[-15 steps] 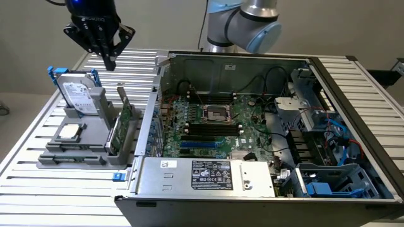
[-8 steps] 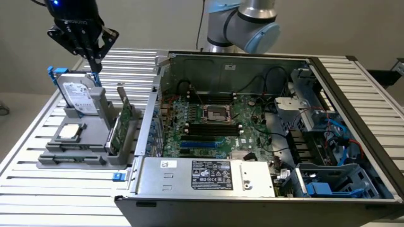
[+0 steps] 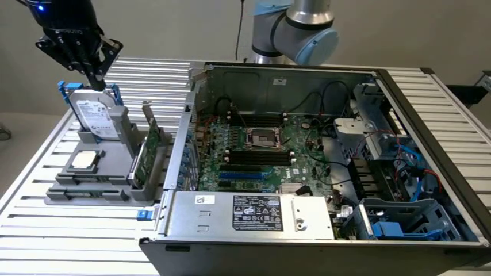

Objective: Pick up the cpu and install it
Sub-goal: 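Reach for the cpu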

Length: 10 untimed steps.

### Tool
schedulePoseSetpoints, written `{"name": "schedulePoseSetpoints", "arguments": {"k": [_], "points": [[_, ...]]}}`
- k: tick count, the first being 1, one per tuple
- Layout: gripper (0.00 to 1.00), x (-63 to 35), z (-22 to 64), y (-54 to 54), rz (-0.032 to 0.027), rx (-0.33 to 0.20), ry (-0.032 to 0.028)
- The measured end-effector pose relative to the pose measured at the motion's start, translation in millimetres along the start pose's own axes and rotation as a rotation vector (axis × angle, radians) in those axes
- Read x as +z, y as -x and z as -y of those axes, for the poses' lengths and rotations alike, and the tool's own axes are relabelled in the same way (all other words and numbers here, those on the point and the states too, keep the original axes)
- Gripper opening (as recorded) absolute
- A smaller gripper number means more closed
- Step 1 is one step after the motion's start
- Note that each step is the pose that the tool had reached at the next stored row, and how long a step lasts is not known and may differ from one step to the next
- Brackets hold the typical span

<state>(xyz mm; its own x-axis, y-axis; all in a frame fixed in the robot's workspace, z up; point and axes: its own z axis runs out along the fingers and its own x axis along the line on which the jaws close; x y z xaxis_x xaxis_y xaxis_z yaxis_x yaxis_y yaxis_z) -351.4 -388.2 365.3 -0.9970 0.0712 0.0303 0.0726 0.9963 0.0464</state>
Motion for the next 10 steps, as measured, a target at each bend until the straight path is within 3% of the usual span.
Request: {"name": "schedulePoseSetpoints", "arguments": {"k": [10], "points": [[0.11, 15.7, 4.0, -44.9, 0.0, 0.0, 0.0]]}}
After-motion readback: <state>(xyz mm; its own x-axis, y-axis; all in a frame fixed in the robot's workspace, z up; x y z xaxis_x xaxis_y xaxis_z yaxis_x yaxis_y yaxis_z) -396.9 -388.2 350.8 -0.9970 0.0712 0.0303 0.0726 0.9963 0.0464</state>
